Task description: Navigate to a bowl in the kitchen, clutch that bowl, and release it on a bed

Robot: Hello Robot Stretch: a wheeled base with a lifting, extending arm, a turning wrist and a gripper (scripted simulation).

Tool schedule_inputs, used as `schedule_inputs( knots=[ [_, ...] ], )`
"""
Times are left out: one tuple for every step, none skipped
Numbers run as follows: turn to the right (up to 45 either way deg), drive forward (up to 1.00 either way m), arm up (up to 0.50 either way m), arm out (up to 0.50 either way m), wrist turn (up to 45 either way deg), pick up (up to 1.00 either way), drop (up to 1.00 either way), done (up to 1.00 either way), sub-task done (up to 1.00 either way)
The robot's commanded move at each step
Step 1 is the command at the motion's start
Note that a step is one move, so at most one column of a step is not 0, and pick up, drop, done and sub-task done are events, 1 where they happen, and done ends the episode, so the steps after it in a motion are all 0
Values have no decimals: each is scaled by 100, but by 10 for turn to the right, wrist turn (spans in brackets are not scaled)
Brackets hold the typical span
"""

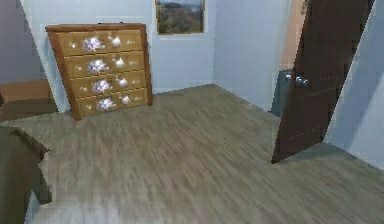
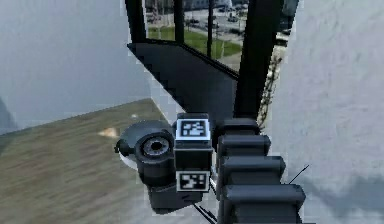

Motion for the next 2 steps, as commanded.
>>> schedule_inputs(
  knots=[
    [0, 30, 0, 0, 0, 0, 0, 0, 0],
    [360, 0, 0, 0, 0, 0, 0, 0, 0]
  ],
)
